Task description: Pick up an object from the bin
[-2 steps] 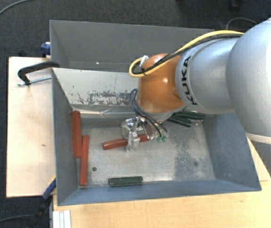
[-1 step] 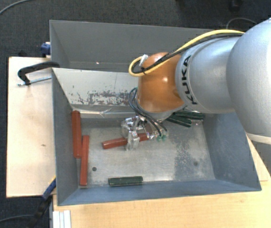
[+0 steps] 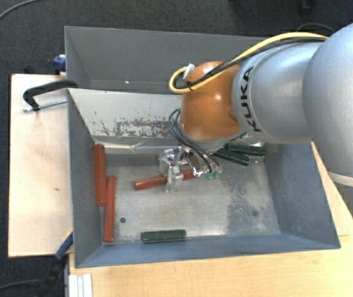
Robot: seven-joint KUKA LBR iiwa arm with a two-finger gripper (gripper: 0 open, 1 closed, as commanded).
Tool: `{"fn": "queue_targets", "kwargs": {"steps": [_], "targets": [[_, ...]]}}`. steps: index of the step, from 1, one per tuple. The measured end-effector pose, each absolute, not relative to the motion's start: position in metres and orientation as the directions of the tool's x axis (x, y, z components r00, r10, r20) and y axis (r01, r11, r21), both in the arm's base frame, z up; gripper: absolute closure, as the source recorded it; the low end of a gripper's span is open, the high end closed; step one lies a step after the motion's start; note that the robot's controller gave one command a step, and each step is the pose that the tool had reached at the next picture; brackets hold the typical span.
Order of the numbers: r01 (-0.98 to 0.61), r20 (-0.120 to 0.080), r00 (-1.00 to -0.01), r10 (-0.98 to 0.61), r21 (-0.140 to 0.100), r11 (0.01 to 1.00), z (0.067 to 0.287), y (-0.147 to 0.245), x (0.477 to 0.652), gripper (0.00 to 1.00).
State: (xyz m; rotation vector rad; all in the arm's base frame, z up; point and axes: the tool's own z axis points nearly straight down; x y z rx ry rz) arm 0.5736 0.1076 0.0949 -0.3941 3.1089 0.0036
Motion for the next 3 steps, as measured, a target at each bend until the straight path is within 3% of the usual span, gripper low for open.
{"fn": "queue_targets", "kwargs": {"steps": [1,2,3], "targets": [[-0.249,-0.012,-0.968,-0.249,0.000,0.968,0.154,0.109,0.576,1.00],[-0.249,-0.011,-0.968,-0.249,0.000,0.968,0.191,0.110,0.578,1.00],[-0.249,-0.007,-0.969,-0.249,0.001,0.969,0.195,0.111,0.579,1.00]]}}
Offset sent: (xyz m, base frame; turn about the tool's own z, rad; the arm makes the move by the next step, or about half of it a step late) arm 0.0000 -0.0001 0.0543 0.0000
